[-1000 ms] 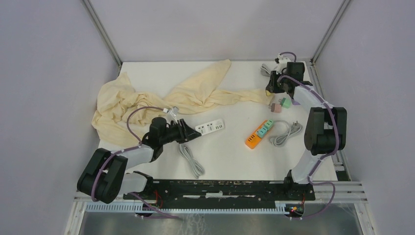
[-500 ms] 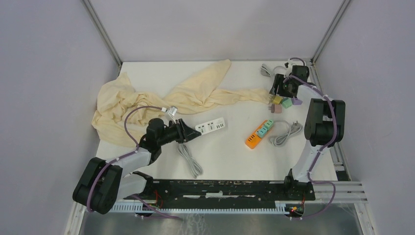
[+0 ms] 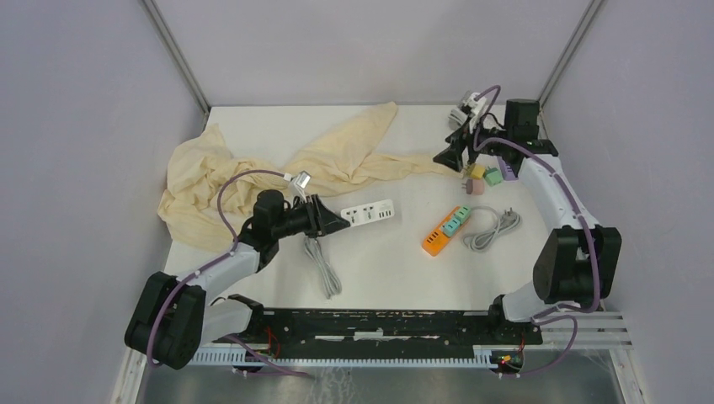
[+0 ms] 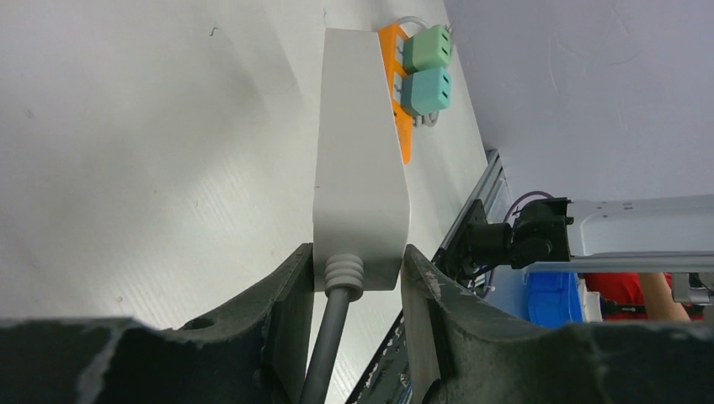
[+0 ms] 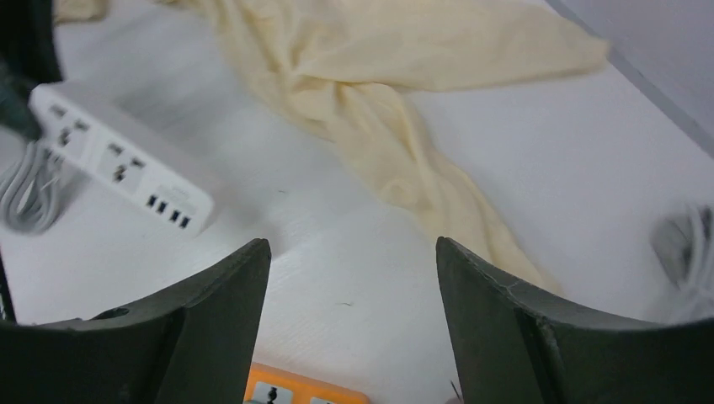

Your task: Pull the plug off the socket

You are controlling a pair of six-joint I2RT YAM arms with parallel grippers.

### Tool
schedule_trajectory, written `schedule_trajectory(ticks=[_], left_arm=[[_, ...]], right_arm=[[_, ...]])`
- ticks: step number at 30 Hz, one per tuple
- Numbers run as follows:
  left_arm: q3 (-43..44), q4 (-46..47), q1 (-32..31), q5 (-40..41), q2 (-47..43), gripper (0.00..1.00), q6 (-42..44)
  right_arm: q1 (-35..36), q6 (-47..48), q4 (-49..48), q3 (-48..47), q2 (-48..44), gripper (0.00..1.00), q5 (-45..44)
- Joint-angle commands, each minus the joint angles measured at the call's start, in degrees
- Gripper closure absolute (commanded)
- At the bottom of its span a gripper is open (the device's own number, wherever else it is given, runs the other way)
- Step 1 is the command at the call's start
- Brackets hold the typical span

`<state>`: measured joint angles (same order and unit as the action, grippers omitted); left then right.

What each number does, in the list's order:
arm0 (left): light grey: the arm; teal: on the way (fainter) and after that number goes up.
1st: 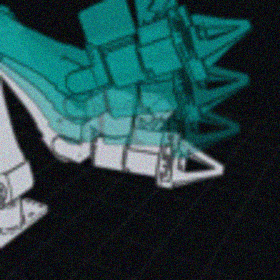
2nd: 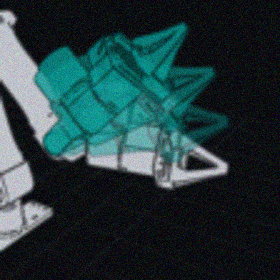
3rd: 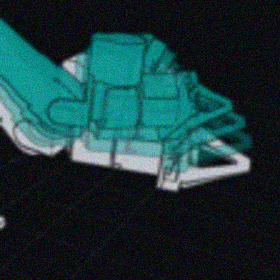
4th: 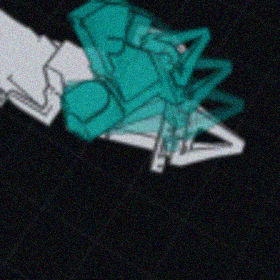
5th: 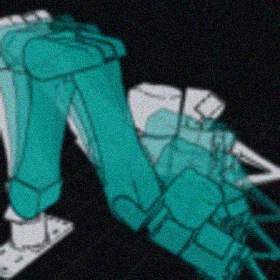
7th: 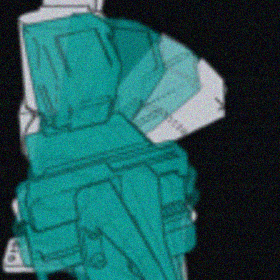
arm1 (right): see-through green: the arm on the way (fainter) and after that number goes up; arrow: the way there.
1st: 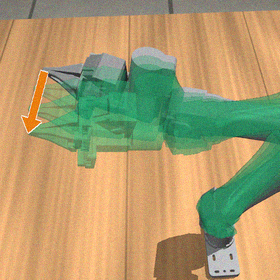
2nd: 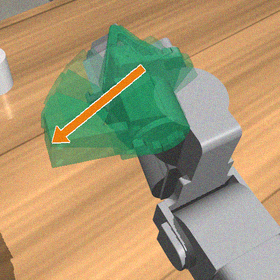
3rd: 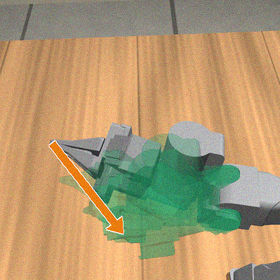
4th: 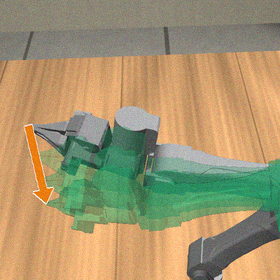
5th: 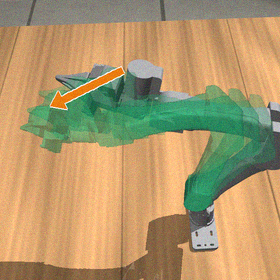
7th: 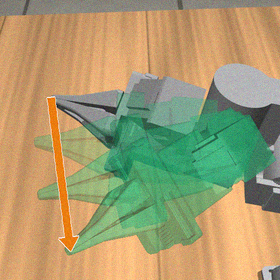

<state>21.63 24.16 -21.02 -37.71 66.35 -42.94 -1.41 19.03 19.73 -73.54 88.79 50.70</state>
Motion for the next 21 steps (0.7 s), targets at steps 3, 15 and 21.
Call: schedule_trajectory(ticks=[3,15,21], left_arm=[[8.43,-4.12,-0.33,-5.48,-1.15,0.97,3.82],[12.0,-3.35,-5.38,-7.71,5.3,0.97,-0.91],[12.38,-0.57,-5.94,-7.72,6.31,0.97,-3.62]], right_arm=[[12.19,36.08,20.16,3.67,-6.85,0.07,14.19],[35.82,35.03,7.28,10.77,-8.42,0.0,-12.45],[42.9,35.86,4.36,12.14,-5.73,0.0,-20.21]])
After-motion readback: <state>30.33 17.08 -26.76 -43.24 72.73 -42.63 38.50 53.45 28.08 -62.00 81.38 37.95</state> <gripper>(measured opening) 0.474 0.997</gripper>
